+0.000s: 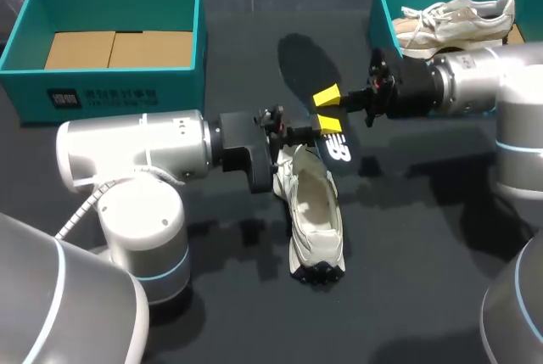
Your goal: Take the shoe out of the shoebox, open the shoe tongue, remove and reinsert the insole, then place the shoe into the shoebox
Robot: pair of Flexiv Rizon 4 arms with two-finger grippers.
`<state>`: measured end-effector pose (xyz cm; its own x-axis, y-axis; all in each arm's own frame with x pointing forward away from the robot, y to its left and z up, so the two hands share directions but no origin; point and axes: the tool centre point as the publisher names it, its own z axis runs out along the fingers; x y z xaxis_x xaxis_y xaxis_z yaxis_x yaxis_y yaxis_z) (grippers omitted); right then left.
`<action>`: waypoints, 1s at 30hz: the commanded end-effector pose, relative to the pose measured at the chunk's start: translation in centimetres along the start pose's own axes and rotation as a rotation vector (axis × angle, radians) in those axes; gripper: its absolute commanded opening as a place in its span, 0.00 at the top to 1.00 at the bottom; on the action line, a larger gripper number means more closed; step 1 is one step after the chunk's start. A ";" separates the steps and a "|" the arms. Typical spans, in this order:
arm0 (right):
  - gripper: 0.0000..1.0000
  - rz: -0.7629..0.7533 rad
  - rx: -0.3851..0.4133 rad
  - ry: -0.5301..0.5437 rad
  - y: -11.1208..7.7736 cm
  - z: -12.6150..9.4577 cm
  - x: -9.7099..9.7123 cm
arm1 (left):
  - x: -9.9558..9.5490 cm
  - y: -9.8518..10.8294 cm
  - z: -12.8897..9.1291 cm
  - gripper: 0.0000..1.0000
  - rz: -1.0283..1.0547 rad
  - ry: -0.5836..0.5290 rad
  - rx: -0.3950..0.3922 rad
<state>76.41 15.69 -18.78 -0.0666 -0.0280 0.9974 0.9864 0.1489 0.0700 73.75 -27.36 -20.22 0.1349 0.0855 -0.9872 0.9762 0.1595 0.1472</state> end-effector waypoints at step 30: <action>1.00 0.029 -0.006 0.014 -1.5 0.6 -1.2 | -2.7 1.7 -9.4 0.00 -0.175 0.124 0.039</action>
<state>75.02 16.04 -20.04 -0.0356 -0.0394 0.9986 0.9885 0.1455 0.0410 73.82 -19.30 -16.98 -0.0576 0.1760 -0.9827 0.9886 0.1474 -0.0315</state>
